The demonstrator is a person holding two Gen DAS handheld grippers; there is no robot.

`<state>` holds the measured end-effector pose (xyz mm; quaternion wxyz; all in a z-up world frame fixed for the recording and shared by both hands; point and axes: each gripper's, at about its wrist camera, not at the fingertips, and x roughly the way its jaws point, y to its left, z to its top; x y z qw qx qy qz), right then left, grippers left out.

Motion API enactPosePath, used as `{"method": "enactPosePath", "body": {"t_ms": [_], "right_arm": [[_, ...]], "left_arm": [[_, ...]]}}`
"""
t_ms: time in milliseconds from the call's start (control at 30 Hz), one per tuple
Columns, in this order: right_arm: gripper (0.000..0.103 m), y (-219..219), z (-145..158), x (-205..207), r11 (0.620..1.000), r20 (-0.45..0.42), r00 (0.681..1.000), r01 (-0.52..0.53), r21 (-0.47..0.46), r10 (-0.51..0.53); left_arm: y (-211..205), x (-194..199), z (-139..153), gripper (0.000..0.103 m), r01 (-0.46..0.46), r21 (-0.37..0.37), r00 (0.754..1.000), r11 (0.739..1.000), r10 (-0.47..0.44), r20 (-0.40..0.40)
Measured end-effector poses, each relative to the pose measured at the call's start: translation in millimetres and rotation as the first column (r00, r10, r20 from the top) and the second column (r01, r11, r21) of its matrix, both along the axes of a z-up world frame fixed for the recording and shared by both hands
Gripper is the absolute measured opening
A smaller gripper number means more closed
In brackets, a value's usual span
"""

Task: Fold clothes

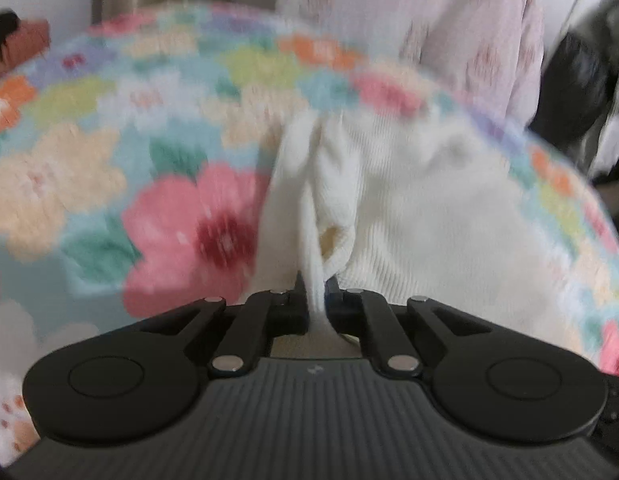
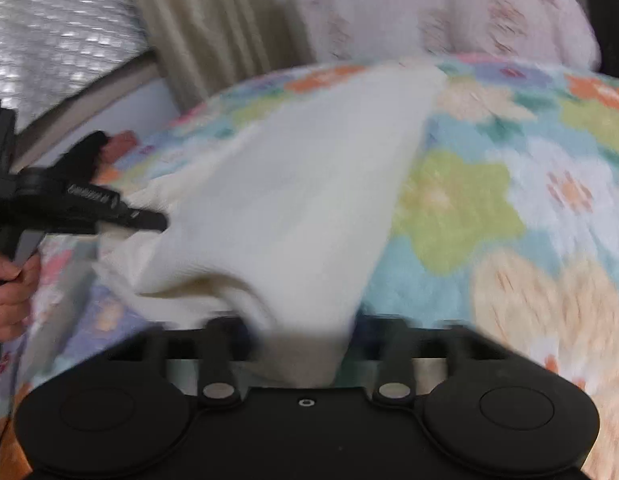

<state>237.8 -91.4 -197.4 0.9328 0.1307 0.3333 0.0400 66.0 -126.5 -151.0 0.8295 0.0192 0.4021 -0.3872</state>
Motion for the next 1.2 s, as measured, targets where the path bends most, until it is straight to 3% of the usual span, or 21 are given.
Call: {"method": "enactPosePath", "body": {"t_ms": [100,167,233,333,433,500,567,633,667,733,833,867,967,1067,1133,1200], "right_arm": [[0.013,20,30,-14,0.988,-0.024,0.999,-0.028,-0.150,0.025],[0.012,29,38,-21,0.970,-0.030,0.999,-0.030,-0.242,0.023],[0.012,27,31,-17,0.974,-0.066,0.998,-0.033,-0.225,0.018],[0.012,22,16,-15,0.980,-0.124,0.992,-0.045,-0.196,0.021],[0.012,20,18,-18,0.978,-0.138,0.989,-0.076,-0.193,0.049],[0.013,15,22,-19,0.984,-0.140,0.989,-0.079,-0.159,0.057],[0.020,6,25,-21,0.991,-0.143,0.986,-0.103,-0.081,0.091],[0.025,-5,34,-29,0.992,-0.131,0.984,-0.122,0.015,0.123],[0.034,-11,40,-32,0.986,-0.123,0.981,-0.144,0.081,0.153],[0.042,-23,53,-40,0.968,-0.047,0.984,-0.162,0.192,0.174],[0.059,-34,68,-35,0.959,0.031,0.990,-0.143,0.245,0.140],[0.059,-34,68,-28,0.968,0.024,0.992,-0.126,0.217,0.123],[0.059,-31,60,-3,0.995,-0.007,0.999,-0.034,0.097,0.035],[0.059,-21,47,19,1.000,-0.001,1.000,-0.011,0.004,0.011],[0.059,-17,36,31,0.999,-0.005,1.000,-0.014,-0.036,0.013],[0.061,-17,24,44,0.997,-0.021,1.000,-0.005,-0.076,0.004]], "left_arm": [[23,-10,31,0.005,-0.029,-0.038,0.997,0.999,0.032,0.075],[19,-11,21,0.005,-0.007,0.029,0.998,1.000,0.005,0.065],[14,-11,9,0.005,0.014,0.095,0.999,0.995,-0.019,0.047],[10,-5,-35,0.007,-0.002,0.143,0.999,0.990,0.010,-0.052],[21,-3,-38,0.011,-0.033,0.098,0.997,0.995,0.039,-0.061],[30,0,-29,0.016,-0.060,0.099,0.997,0.993,0.064,-0.038],[38,4,-23,0.017,-0.092,0.120,0.996,0.989,0.093,-0.004],[34,10,-21,0.013,-0.142,0.233,0.988,0.962,0.122,0.097],[35,10,-18,0.013,-0.157,0.269,0.981,0.950,0.120,0.150],[45,15,-10,0.013,-0.108,0.199,0.991,0.974,0.090,0.097],[54,27,-3,0.017,-0.035,0.022,0.998,0.999,0.036,-0.058],[55,30,-1,0.017,-0.018,-0.025,0.996,1.000,0.016,-0.093],[41,35,-1,0.022,0.057,-0.071,0.993,0.996,-0.064,-0.096],[26,40,-14,0.026,0.100,-0.109,0.981,0.989,-0.116,-0.157],[11,41,-27,0.025,0.105,-0.046,0.984,0.993,-0.111,-0.140],[0,47,-37,0.024,0.061,0.082,0.994,0.995,-0.054,-0.092]]}}
